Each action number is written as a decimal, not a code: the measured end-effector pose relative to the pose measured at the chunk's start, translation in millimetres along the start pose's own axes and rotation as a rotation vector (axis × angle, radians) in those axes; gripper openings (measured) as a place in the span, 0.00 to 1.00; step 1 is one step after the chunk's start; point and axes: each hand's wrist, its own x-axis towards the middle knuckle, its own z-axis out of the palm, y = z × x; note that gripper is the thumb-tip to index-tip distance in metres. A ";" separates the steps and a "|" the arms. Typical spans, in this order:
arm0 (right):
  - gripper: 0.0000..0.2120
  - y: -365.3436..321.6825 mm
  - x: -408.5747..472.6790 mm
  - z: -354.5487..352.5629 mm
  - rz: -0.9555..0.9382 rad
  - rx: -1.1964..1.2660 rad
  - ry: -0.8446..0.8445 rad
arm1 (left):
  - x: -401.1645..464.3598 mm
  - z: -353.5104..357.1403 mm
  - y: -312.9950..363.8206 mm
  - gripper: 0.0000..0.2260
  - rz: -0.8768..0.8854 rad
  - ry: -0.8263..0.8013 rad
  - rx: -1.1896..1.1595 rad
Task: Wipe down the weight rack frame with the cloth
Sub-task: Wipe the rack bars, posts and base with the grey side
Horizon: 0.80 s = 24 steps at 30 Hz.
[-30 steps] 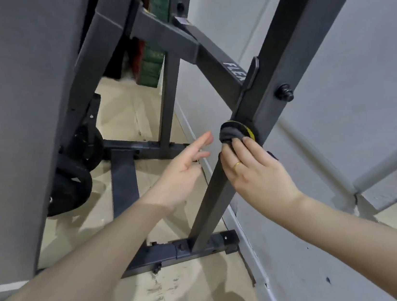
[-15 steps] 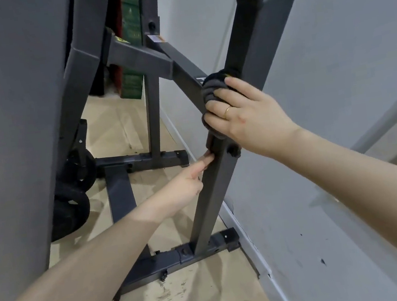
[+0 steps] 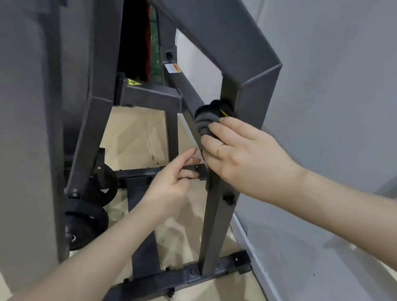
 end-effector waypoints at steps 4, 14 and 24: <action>0.16 8.9 4.9 -6.9 -0.119 0.038 -0.118 | -14.3 -12.5 45.5 0.31 -0.117 0.028 0.063; 0.27 -1.9 23.7 -110.7 0.828 1.310 -0.594 | -108.4 -69.0 179.9 0.29 -0.354 -0.042 0.332; 0.13 55.4 83.4 -155.3 2.351 2.908 0.025 | -99.8 -108.3 282.3 0.26 0.677 -0.202 1.779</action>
